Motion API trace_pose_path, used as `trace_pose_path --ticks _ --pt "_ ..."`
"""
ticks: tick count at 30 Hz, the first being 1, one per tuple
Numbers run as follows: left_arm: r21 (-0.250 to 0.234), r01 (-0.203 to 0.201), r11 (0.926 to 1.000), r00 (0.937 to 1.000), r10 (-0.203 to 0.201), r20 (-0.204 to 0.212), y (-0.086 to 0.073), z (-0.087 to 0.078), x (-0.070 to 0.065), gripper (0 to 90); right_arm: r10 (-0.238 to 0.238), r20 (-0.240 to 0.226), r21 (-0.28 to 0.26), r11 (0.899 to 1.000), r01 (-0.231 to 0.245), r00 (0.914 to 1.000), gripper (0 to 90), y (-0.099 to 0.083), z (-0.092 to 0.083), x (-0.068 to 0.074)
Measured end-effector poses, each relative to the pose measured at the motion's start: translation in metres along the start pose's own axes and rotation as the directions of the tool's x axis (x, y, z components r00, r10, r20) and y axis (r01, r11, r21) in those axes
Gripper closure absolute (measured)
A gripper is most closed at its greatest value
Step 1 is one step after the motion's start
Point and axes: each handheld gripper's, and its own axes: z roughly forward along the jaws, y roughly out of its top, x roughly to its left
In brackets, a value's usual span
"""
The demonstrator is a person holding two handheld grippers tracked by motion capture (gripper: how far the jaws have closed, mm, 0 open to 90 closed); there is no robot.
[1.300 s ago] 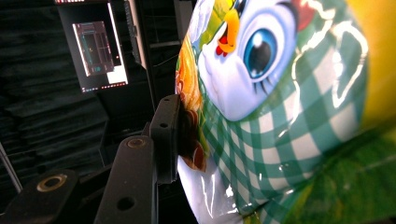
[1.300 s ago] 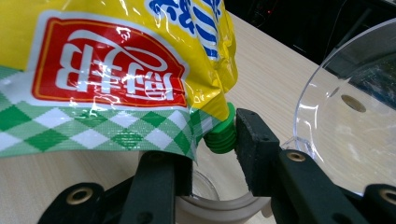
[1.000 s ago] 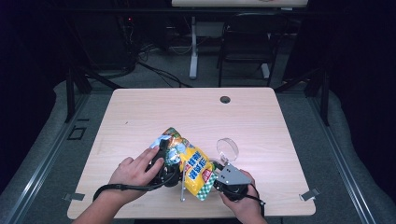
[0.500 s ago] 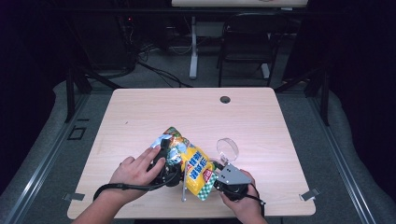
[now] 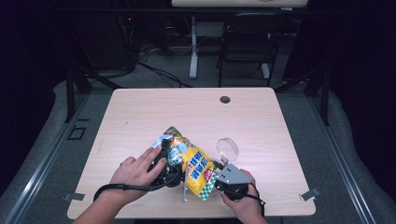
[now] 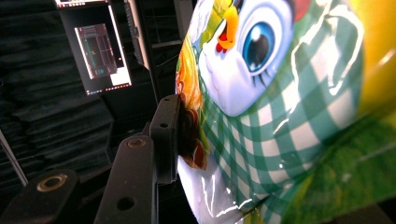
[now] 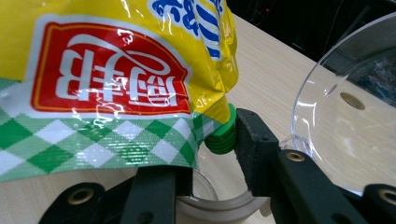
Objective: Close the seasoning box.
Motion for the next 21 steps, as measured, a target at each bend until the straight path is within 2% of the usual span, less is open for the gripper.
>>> trace_pose_path --ticks 3,21 --pt "0.003 -0.011 0.9999 0.9999 0.011 0.000 0.0005 -0.0009 0.0003 59.5 0.003 -0.004 0.004 1.000 -0.003 1.0000 69.0 -0.0002 -0.0001 -0.0004" --pt "0.003 -0.016 0.9999 0.9999 0.016 -0.001 0.0010 -0.0029 0.0003 59.5 0.007 -0.009 0.013 1.000 -0.006 0.9999 69.1 -0.0002 0.0017 -0.0005"
